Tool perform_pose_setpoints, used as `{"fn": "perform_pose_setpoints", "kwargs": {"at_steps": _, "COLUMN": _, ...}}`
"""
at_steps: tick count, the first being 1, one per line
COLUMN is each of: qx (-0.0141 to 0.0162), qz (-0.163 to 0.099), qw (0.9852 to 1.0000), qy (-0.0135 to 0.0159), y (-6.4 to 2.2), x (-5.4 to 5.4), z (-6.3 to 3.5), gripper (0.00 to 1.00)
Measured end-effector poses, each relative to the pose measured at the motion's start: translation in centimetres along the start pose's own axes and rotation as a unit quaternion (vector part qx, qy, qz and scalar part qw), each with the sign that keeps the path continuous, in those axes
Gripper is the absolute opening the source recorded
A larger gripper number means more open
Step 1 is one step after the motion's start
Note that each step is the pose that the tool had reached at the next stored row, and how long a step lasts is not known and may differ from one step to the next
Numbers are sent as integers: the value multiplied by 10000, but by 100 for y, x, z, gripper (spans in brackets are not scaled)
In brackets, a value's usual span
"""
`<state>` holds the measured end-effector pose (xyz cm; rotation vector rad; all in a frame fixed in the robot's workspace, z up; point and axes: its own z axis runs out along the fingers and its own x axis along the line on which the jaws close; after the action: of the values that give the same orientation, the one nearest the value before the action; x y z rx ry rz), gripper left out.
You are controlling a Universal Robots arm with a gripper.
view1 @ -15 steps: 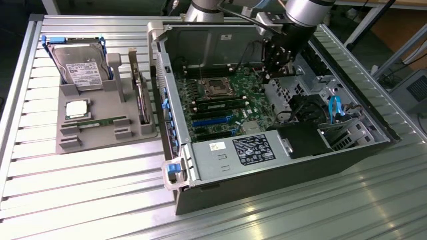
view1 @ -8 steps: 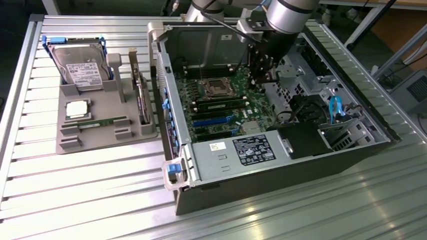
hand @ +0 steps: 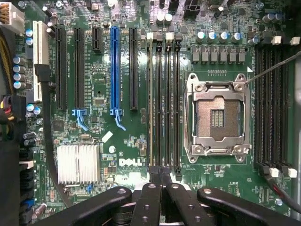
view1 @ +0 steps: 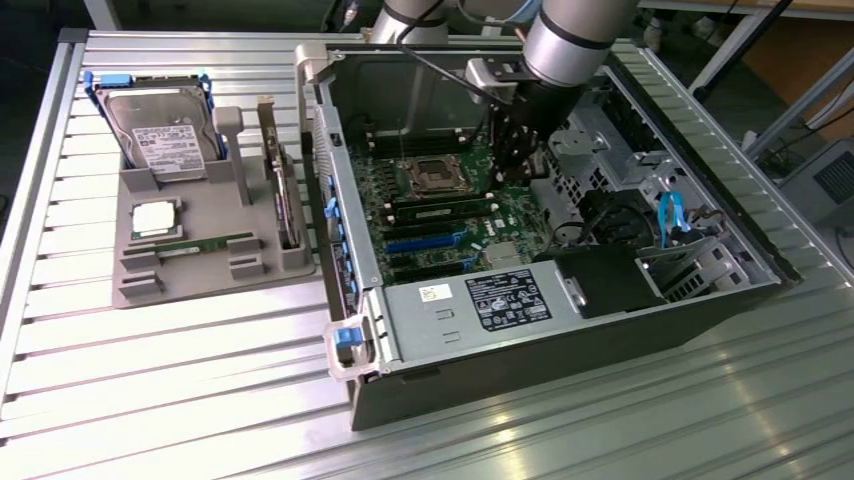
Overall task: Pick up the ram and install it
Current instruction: 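Press down the ram until it locks into place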
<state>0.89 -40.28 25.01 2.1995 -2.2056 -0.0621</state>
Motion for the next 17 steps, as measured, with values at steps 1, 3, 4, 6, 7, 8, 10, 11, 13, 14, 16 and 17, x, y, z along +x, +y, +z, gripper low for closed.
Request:
{"fn": "perform_pose_setpoints", "kwargs": {"at_steps": 1, "qx": 0, "qz": 0, "qw": 10000, "qy": 0, "y": 1, "x": 0, "z": 16, "gripper": 10}}
{"fn": "perform_pose_setpoints", "kwargs": {"at_steps": 3, "qx": 0, "qz": 0, "qw": 10000, "qy": 5, "y": 1, "x": 3, "z": 55, "gripper": 10}}
{"fn": "perform_pose_setpoints", "kwargs": {"at_steps": 4, "qx": 0, "qz": 0, "qw": 10000, "qy": 8, "y": 0, "x": 4, "z": 73, "gripper": 10}}
{"fn": "perform_pose_setpoints", "kwargs": {"at_steps": 6, "qx": 0, "qz": 1, "qw": 10000, "qy": 11, "y": -1, "x": 8, "z": 112, "gripper": 10}}
{"fn": "perform_pose_setpoints", "kwargs": {"at_steps": 7, "qx": -1, "qz": 1, "qw": 10000, "qy": 15, "y": -4, "x": 15, "z": 168, "gripper": 10}}
{"fn": "perform_pose_setpoints", "kwargs": {"at_steps": 8, "qx": -2, "qz": 1, "qw": 10000, "qy": 21, "y": -5, "x": 20, "z": 195, "gripper": 10}}
{"fn": "perform_pose_setpoints", "kwargs": {"at_steps": 10, "qx": 30, "qz": 1, "qw": 10000, "qy": 23, "y": -2, "x": 18, "z": 132, "gripper": 10}}
{"fn": "perform_pose_setpoints", "kwargs": {"at_steps": 11, "qx": 38, "qz": 1, "qw": 10000, "qy": 29, "y": 1, "x": 19, "z": 103, "gripper": 10}}
{"fn": "perform_pose_setpoints", "kwargs": {"at_steps": 13, "qx": 54, "qz": 1, "qw": 10000, "qy": 28, "y": 10, "x": 18, "z": 88, "gripper": 10}}
{"fn": "perform_pose_setpoints", "kwargs": {"at_steps": 14, "qx": 59, "qz": 0, "qw": 10000, "qy": 28, "y": 56, "x": 19, "z": 90, "gripper": 10}}
{"fn": "perform_pose_setpoints", "kwargs": {"at_steps": 16, "qx": 64, "qz": 1, "qw": 10000, "qy": 29, "y": 152, "x": 19, "z": 97, "gripper": 10}}
{"fn": "perform_pose_setpoints", "kwargs": {"at_steps": 17, "qx": 69, "qz": 1, "qw": 10000, "qy": 29, "y": 226, "x": 20, "z": 104, "gripper": 10}}
